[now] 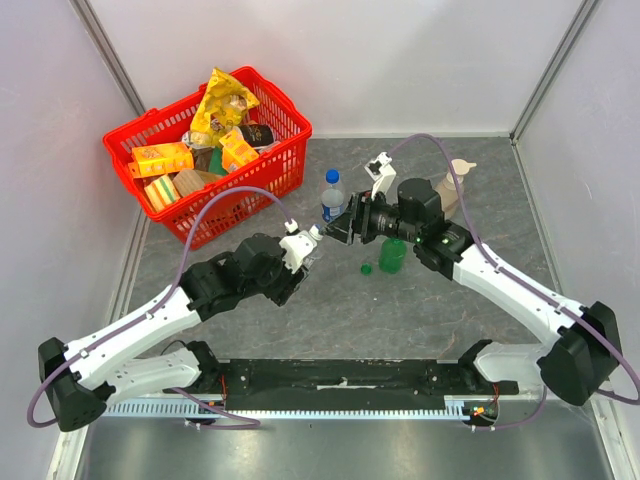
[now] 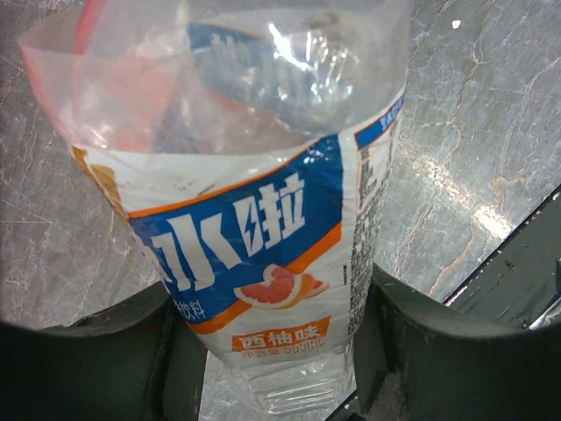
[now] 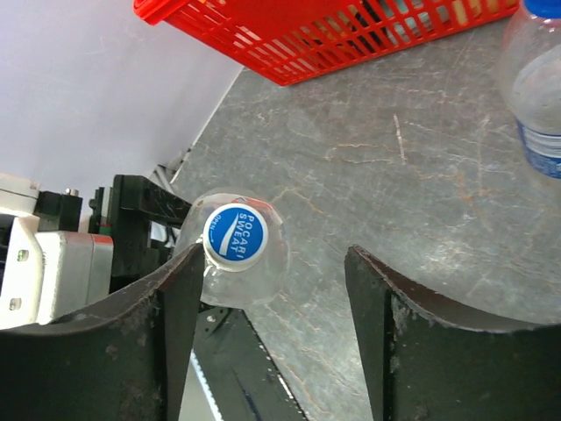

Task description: Unscrew the bottle caps

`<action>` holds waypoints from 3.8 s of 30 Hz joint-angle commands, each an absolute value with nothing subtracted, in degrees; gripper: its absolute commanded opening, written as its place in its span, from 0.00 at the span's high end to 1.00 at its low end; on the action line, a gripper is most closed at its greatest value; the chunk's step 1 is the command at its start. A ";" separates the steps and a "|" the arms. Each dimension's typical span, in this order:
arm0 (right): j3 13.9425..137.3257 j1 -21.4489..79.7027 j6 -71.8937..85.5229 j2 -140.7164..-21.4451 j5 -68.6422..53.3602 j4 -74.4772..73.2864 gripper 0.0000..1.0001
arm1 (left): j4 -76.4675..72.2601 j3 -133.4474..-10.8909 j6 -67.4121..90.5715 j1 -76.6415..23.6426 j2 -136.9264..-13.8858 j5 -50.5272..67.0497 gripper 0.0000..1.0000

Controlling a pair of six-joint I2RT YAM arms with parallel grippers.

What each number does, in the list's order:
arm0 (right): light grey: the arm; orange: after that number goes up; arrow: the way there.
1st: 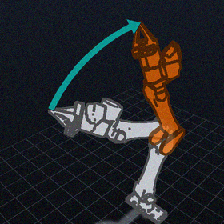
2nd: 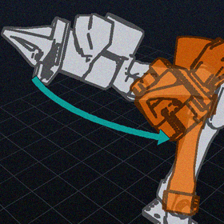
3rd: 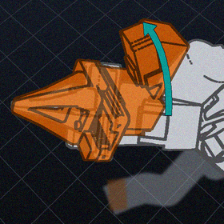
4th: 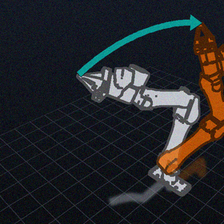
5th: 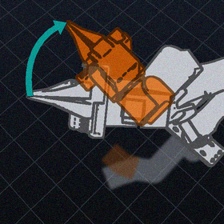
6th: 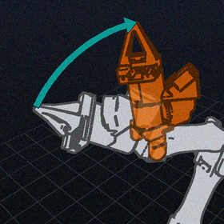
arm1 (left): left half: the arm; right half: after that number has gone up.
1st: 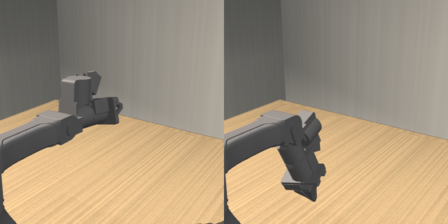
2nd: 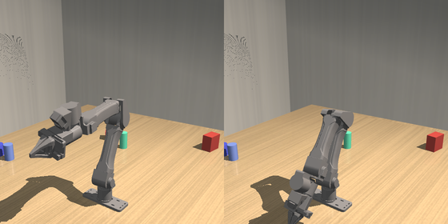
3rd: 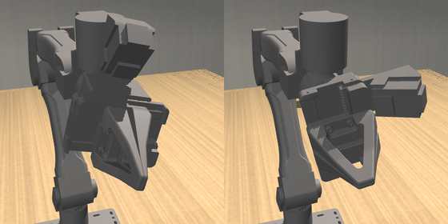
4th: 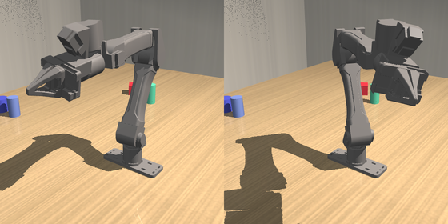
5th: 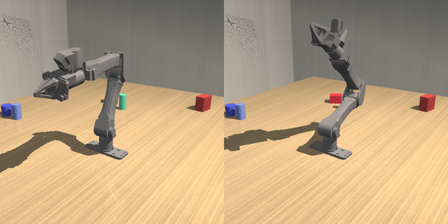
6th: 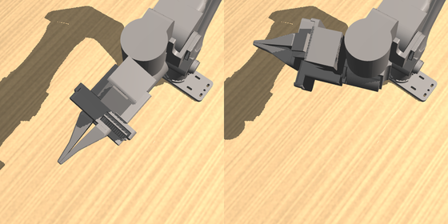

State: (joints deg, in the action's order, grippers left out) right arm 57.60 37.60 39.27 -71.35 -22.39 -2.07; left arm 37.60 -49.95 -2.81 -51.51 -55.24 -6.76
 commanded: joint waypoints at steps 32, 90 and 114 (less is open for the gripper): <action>55.02 38.41 49.05 -75.33 -38.14 16.87 1.00 | 36.47 -51.50 -1.85 -51.59 -54.76 -7.30 0.98; 50.01 40.78 41.49 -56.78 -61.53 42.19 0.79 | 30.85 -60.21 -4.04 -51.59 -49.83 57.93 0.98; 50.97 40.69 33.58 -53.88 -44.40 28.58 0.02 | 34.63 -55.11 -4.84 -51.59 -47.29 27.00 0.98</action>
